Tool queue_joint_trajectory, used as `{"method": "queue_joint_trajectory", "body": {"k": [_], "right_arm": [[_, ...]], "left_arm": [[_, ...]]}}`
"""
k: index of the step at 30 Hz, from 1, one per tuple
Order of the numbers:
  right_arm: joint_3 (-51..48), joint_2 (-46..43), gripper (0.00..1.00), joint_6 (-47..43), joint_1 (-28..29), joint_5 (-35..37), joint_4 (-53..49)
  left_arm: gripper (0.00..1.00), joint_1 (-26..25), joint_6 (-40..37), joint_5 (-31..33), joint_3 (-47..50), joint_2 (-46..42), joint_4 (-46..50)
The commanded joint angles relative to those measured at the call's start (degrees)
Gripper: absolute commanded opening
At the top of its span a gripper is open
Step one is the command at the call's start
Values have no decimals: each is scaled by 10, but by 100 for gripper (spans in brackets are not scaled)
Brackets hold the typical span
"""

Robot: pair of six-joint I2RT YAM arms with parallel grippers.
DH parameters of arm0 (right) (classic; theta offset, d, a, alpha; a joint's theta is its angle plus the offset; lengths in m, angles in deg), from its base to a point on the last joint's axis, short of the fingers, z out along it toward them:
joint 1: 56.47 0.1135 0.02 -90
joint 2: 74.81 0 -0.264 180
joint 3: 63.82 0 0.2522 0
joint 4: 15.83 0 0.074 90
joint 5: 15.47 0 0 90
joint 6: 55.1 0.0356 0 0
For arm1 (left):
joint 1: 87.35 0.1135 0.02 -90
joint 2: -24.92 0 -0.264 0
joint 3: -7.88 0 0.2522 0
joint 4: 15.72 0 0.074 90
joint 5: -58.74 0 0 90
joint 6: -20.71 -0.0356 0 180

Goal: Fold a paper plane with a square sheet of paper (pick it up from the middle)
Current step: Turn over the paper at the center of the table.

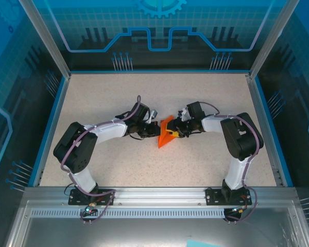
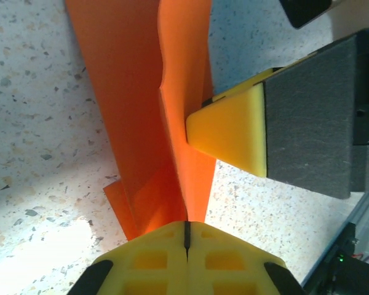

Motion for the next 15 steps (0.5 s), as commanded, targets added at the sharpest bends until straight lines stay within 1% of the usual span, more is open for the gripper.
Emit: {"method": "queue_joint_trajectory", "body": {"k": [1, 6, 10, 13, 15], "right_arm": [[-11, -23, 43, 46, -7, -43, 71], [-12, -38, 42, 60, -9, -60, 109], [-20, -35, 41, 79, -8, -69, 128], [-25, -33, 40, 96, -11, -78, 162], [-25, -35, 39, 95, -12, -77, 161]], "left_arm": [[0, 6, 16, -35, 10, -15, -26], [0, 6, 21, -46, 12, -4, -37], [0, 6, 23, -48, 12, -5, -41], [0, 9, 23, -48, 14, -7, -40], [1, 10, 23, -48, 18, -8, -41]]}}
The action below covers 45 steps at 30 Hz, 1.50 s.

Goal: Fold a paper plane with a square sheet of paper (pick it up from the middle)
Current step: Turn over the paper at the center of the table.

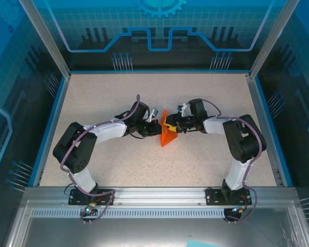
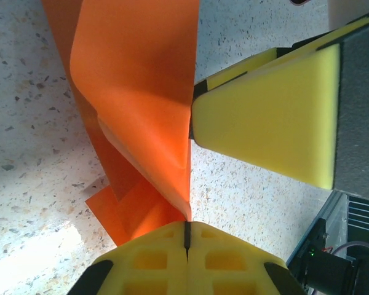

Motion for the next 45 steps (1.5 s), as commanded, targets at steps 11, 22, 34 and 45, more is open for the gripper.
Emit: {"method": "queue_joint_trajectory", "body": {"k": [11, 22, 34, 45], "right_arm": [[0, 7, 38, -42, -7, 12, -45], [-6, 21, 30, 1, -6, -15, 33], [-32, -18, 8, -7, -12, -13, 38], [-20, -72, 0, -25, -18, -20, 9]], "left_arm": [[4, 13, 18, -25, 37, -29, -38], [5, 18, 25, -35, 43, -34, -48], [19, 24, 28, -39, 47, -44, -37], [65, 26, 83, 18, 63, -124, 15]]}}
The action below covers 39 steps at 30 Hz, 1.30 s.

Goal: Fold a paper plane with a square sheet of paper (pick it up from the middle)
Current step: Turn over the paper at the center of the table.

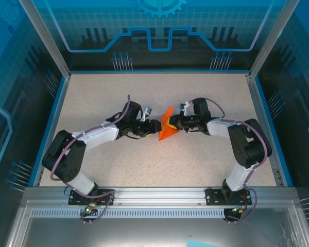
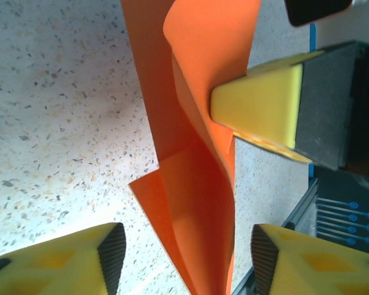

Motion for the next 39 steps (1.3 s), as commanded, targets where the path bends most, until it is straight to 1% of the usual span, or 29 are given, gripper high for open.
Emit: {"method": "queue_joint_trajectory", "body": {"k": [1, 3, 5, 6, 7, 10, 11, 15, 17, 22, 28, 32, 36, 39], "right_arm": [[10, -26, 0, -15, -8, -13, -12], [13, -33, 0, -13, -8, -15, -12], [15, -42, 0, -13, -8, -14, -12], [16, -47, 0, -12, -8, -13, -12], [16, -51, 0, -11, -8, -14, -12], [16, -62, 0, -9, -8, -10, -11], [16, -65, 0, -9, -8, -11, -10], [16, -69, 0, 1, -5, -15, 3], [16, -74, 0, 1, -4, -13, 2], [16, -86, 0, 13, -1, -17, 11], [12, -103, 0, 18, 0, -19, 12], [8, -107, 0, 20, 1, -20, 16], [6, -107, 0, 22, 4, -22, 19], [3, -105, 0, 22, 4, -22, 21]], "left_arm": [[66, 6, 56, 26, 20, -43, 18], [69, 7, 106, 26, 39, -58, -8], [77, 5, 160, 33, 66, -80, -52], [81, 2, 200, 43, 85, -95, -83], [83, -4, 233, 52, 101, -107, -110], [84, -24, 309, 84, 136, -137, -156], [87, -35, 331, 98, 146, -147, -174], [93, -75, 390, 151, 173, -172, -243], [93, -85, 407, 153, 180, -169, -288], [90, -100, 411, 150, 168, -145, -306], [86, -100, 386, 130, 143, -115, -288], [82, -100, 395, 119, 140, -99, -313], [73, -100, 402, 110, 137, -89, -350], [61, -100, 395, 114, 134, -94, -344]]}}
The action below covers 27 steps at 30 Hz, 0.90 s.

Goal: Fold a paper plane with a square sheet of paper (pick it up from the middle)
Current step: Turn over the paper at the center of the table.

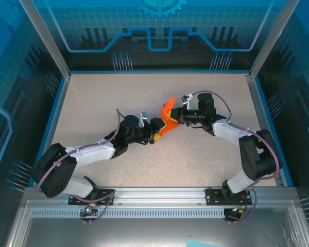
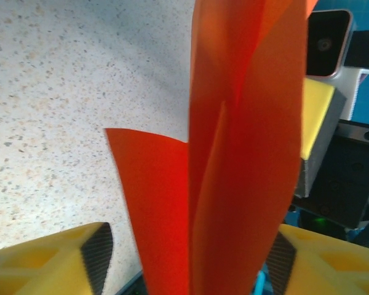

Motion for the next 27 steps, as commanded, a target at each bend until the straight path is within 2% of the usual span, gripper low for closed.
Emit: {"method": "queue_joint_trajectory", "body": {"k": [1, 4, 9, 12, 17, 27], "right_arm": [[-1, -11, 0, 4, 5, -18, 14], [-4, -11, 0, 3, 5, -19, 14], [-7, -11, 0, 2, 5, -21, 16], [-9, -11, 0, 2, 5, -22, 15], [-11, -8, 1, -1, 5, -20, 11], [-8, 1, 3, -6, 4, -16, 7]], "left_arm": [[56, -2, -11, -9, -20, -3, -27], [47, 0, -29, -4, -25, -11, 2], [43, 2, -42, -1, -28, -15, 17], [37, 5, -47, -3, -30, -16, 19], [33, 6, -75, -6, -47, -27, 66], [18, 6, -107, -3, -55, -48, 112]]}}
